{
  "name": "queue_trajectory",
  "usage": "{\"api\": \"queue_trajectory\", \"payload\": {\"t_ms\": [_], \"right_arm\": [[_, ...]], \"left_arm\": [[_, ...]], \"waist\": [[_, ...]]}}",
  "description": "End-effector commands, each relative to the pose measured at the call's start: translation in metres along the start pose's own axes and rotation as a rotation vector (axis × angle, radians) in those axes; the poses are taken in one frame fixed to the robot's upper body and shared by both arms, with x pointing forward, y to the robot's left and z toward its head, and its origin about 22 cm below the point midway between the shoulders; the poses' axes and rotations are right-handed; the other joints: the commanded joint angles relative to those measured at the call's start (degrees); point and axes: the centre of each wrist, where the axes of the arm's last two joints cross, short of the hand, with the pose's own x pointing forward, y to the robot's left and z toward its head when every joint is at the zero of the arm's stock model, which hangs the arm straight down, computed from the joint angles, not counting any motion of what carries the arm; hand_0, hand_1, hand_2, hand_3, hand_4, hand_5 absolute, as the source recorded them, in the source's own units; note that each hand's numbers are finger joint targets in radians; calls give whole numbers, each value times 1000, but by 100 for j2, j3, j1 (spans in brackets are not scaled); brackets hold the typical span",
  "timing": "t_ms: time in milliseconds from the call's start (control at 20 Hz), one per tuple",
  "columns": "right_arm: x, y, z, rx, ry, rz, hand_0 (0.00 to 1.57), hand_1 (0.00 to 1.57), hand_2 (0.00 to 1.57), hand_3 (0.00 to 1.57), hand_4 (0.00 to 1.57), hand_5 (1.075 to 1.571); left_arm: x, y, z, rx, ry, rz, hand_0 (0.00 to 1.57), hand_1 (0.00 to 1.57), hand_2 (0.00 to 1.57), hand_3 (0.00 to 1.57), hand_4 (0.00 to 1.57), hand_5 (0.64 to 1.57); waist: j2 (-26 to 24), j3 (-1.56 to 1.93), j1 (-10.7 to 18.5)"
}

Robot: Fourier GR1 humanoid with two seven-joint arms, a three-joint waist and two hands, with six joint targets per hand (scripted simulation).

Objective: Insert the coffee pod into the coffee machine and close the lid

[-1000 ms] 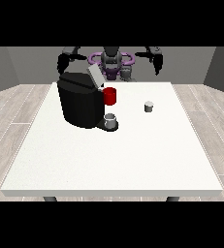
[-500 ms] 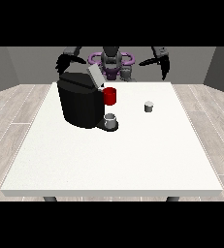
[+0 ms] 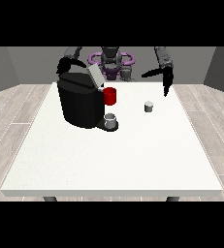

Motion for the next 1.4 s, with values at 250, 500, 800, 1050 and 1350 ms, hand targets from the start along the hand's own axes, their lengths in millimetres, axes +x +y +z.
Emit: {"api": "queue_trajectory", "payload": {"t_ms": [250, 500, 800, 1050, 1350], "right_arm": [[24, 11, -26, 5, 10, 26, 0, 0, 0, 0, 397, 1571], [5, -16, -24, -9, 45, 40, 0, 0, 0, 0, 389, 1571], [13, 18, -30, 8, 67, 90, 0, 0, 0, 0, 424, 1571], [-14, 14, -24, -27, 107, 64, 0, 0, 0, 0, 427, 1571], [1, -3, -41, -4, 37, 61, 0, 0, 0, 0, 453, 1571]], "left_arm": [[-13, 5, -25, 23, 102, -64, 0, 0, 0, 0, 0, 1571], [-29, 1, -17, -33, 126, -166, 0, 0, 0, 0, 0, 1571], [-27, -6, -35, -22, 156, -230, 105, 105, 502, 0, 0, 1571], [-29, -11, -38, -54, 223, -287, 807, 807, 847, 501, 0, 1571], [-39, -8, -36, -63, 190, -402, 600, 600, 715, 469, 0, 1571]], "waist": [[312, -1, -70], [366, 1, -7], [398, -1, -158], [201, 2, 19], [593, 1, -123]]}}
